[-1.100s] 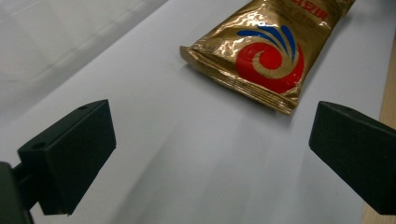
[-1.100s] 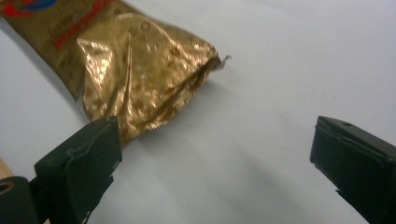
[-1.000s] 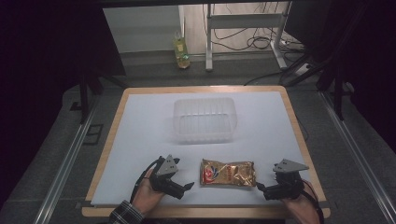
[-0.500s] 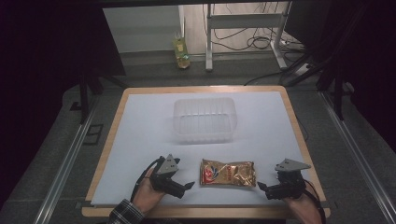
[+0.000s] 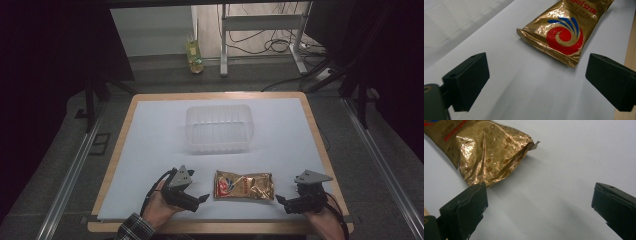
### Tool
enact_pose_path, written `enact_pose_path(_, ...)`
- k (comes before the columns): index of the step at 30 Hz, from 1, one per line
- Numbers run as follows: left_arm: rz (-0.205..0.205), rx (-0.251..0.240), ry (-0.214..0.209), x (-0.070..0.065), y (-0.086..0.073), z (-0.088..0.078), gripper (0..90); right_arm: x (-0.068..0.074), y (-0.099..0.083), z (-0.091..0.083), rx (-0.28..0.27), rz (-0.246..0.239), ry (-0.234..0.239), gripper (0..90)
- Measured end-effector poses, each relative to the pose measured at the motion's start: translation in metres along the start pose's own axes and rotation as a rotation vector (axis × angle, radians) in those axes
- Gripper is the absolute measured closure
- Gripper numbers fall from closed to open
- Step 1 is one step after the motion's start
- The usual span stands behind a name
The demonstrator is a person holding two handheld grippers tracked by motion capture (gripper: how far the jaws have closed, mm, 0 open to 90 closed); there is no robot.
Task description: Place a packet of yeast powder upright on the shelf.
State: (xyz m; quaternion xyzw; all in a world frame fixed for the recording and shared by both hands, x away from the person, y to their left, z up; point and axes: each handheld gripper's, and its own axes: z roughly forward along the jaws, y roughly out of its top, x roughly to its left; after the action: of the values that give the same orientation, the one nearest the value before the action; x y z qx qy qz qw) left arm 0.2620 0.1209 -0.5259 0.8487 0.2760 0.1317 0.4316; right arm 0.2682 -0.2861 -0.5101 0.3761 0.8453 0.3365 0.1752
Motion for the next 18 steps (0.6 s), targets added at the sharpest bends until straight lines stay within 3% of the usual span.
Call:
enact_pose_path(4,0.006,-0.019,-0.003,-0.002,0.003,-0.002,13.8,0.000,0.000,0.000,0.001,-0.001,0.000,0.6)
enact_pose_path(18,0.054,-0.048,-0.047,-0.009,0.014,0.003,55.8,0.001,0.000,0.001,0.008,-0.003,-0.002,0.6)
